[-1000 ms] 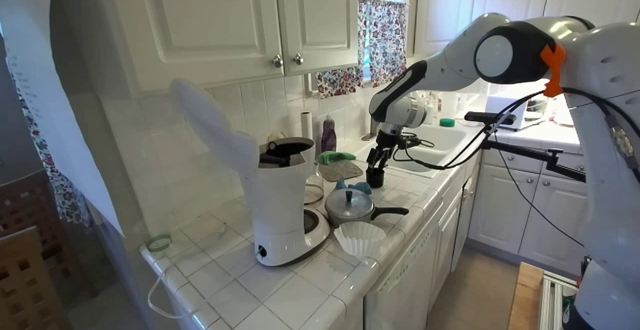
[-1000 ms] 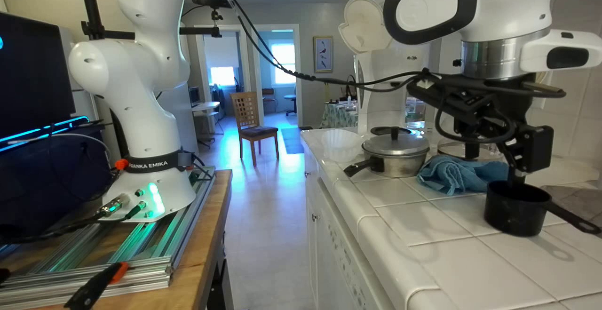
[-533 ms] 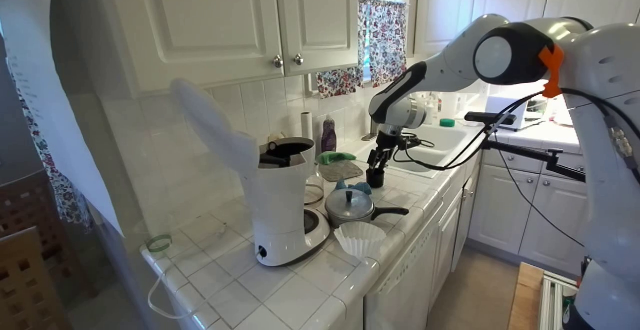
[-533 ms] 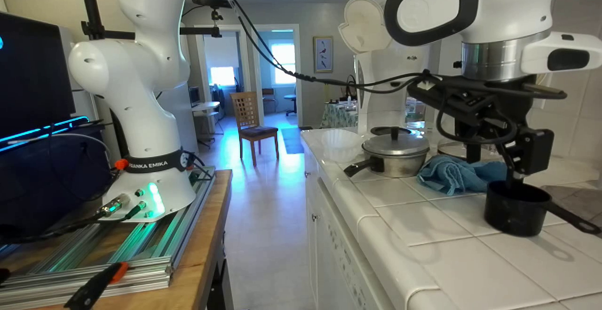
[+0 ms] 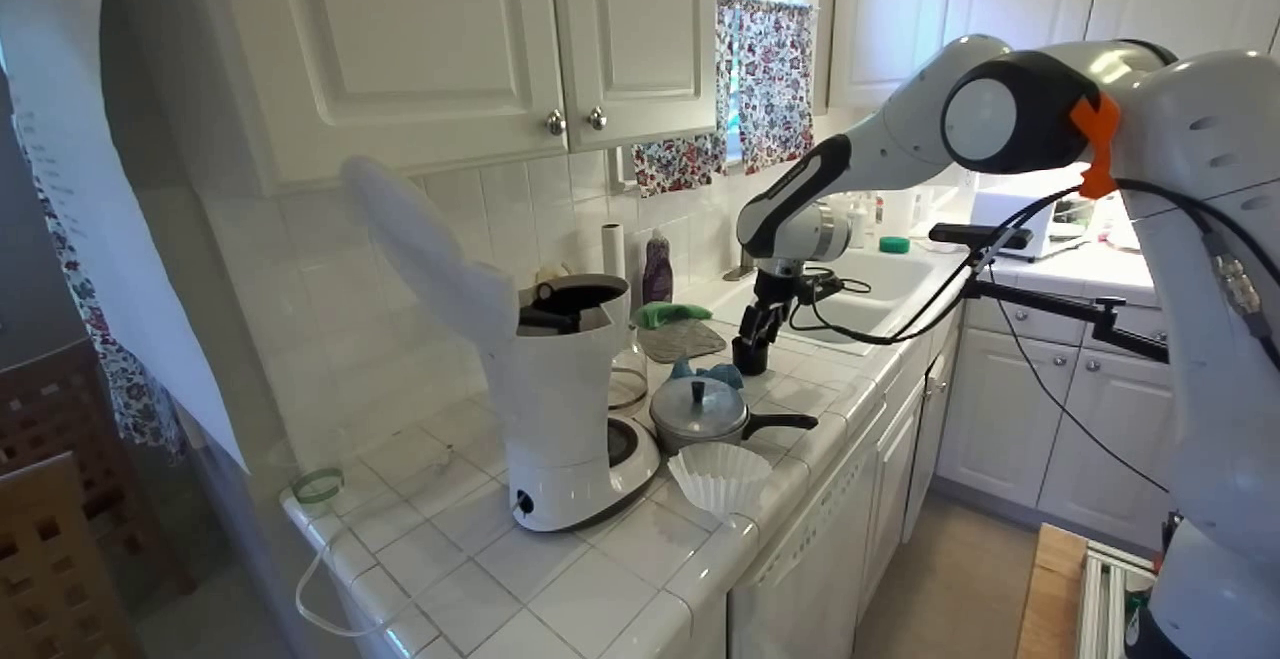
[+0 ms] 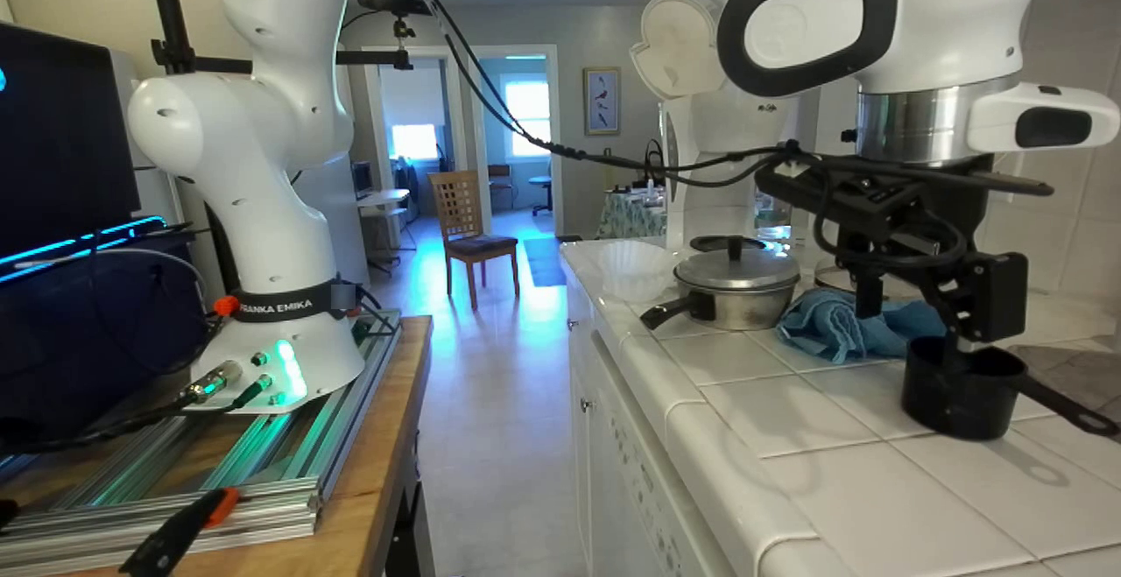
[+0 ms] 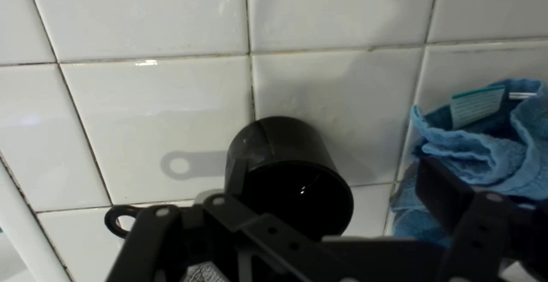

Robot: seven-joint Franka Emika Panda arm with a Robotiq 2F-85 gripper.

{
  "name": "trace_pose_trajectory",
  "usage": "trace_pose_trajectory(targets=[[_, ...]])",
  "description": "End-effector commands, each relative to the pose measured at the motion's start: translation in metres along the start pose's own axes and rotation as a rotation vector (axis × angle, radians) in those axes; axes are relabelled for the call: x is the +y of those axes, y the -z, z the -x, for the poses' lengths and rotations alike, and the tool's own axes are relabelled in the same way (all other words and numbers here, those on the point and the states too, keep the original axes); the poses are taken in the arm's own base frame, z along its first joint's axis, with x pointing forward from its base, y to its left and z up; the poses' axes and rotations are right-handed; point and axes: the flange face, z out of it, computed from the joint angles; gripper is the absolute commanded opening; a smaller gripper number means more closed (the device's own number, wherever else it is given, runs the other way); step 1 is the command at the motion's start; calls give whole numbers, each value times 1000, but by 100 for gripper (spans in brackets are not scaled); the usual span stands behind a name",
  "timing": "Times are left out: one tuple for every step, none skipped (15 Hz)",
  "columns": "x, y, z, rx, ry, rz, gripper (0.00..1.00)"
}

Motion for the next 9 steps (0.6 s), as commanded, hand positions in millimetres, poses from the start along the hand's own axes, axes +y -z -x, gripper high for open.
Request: trace_pose_trajectory(targets=[[1,-4,-5,-28,-6,17,100],[1,-1,-7,-14,-3,18,100],[1,2,-9,6,-3,10,100],[-1,6,-12,28,5,6,100],[-3,10,-15,41,11,2,100],[-5,13,-19,49,17,2,100],[-7,14,-22,54,20,-2,100],[-8,14,-24,55,21,-7,100],[-10,12,-25,50,21,-11,100]])
